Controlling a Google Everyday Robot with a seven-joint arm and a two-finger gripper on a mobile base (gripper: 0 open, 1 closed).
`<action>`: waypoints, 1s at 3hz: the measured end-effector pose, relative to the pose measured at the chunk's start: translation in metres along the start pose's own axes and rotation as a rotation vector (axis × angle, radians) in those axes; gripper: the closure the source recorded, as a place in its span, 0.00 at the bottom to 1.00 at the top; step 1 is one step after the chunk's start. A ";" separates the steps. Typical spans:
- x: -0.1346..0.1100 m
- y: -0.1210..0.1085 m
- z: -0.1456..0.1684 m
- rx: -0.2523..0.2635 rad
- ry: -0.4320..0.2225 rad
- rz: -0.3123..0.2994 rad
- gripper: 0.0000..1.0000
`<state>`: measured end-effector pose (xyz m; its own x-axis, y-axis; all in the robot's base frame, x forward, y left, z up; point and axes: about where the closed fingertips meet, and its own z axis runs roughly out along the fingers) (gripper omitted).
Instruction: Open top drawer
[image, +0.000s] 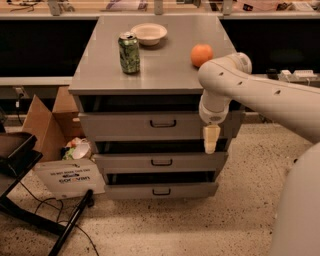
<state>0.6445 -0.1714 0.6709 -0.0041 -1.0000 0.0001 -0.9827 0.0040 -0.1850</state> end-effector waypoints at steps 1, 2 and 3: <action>-0.002 -0.002 0.014 -0.014 -0.021 0.013 0.17; 0.017 0.021 0.005 -0.036 0.013 0.074 0.41; 0.020 0.026 -0.002 -0.040 0.023 0.087 0.64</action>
Offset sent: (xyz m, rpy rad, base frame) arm -0.0640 -0.0418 0.0078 -0.0381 0.0616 -0.1810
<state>0.6189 -0.1917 0.6683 -0.0934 -0.9956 0.0081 -0.9851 0.0913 -0.1457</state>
